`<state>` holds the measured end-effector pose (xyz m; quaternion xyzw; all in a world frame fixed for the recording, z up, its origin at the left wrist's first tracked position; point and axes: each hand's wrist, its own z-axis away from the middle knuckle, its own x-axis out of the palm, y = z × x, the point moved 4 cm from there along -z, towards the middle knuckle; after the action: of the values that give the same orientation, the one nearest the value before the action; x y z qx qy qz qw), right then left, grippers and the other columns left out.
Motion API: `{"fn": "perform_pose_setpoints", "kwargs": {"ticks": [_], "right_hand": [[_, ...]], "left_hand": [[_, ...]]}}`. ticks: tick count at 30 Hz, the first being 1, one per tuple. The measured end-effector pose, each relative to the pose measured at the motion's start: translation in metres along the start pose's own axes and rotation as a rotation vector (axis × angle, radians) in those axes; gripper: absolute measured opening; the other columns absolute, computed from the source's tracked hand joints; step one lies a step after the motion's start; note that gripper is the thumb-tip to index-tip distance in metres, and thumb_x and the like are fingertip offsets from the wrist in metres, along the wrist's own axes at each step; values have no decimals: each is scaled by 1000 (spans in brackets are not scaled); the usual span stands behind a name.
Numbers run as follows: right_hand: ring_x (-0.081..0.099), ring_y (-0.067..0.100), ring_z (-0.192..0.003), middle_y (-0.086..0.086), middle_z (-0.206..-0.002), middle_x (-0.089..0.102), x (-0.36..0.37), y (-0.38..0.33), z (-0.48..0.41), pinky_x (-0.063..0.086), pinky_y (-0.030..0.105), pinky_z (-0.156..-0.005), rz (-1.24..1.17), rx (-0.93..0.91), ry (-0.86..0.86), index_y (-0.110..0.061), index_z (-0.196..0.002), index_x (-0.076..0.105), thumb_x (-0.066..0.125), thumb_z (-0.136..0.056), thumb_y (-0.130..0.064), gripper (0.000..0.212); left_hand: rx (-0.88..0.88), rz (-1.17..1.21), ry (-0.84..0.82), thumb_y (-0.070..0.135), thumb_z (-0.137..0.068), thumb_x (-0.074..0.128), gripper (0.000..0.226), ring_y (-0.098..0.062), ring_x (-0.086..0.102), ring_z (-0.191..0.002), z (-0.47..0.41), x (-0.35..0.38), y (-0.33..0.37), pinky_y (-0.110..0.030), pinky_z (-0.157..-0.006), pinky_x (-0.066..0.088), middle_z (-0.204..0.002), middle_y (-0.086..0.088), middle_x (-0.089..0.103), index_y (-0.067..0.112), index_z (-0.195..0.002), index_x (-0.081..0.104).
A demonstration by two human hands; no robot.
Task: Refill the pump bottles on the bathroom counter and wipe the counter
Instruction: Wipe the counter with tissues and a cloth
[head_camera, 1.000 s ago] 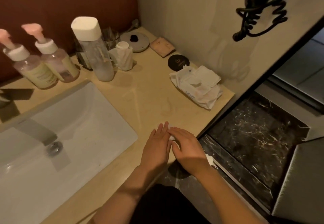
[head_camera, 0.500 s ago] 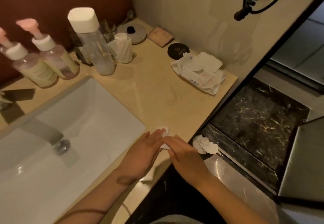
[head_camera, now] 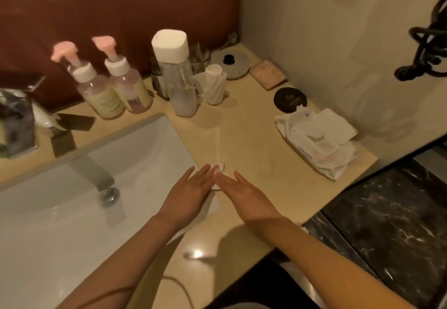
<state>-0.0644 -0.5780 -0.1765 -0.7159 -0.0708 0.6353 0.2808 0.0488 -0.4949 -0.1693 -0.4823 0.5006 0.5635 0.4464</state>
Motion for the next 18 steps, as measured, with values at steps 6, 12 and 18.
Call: {"fn": "perform_pose_setpoints", "kwargs": {"ticks": [6, 12, 18], "right_hand": [[32, 13, -138, 7, -151, 31, -12, 13, -60, 3, 22, -114, 31, -117, -12, -8, -144, 34, 38, -83, 19, 67], [20, 10, -142, 2, -157, 14, -22, 16, -112, 3, 26, -118, 64, -120, -119, -11, -150, 16, 31, -86, 17, 72], [25, 16, -141, 0, -158, 10, -25, 13, -122, 9, 26, -116, 49, -48, -193, -13, -151, 7, 27, -84, 17, 76]], "left_hand": [[-210, 29, -12, 30, -92, 24, 55, -29, 50, -127, -28, -6, -34, -49, -101, 39, -139, -5, 51, 14, -139, 47], [-404, 76, -48, 27, -104, 26, 50, -19, 11, -146, -57, -16, -63, -39, -116, 8, -158, 4, 14, 23, -152, 12], [-483, 135, -66, 24, -104, 25, 48, -20, 7, -147, -66, -19, -60, -40, -116, 6, -159, 3, 11, 21, -152, 17]]}}
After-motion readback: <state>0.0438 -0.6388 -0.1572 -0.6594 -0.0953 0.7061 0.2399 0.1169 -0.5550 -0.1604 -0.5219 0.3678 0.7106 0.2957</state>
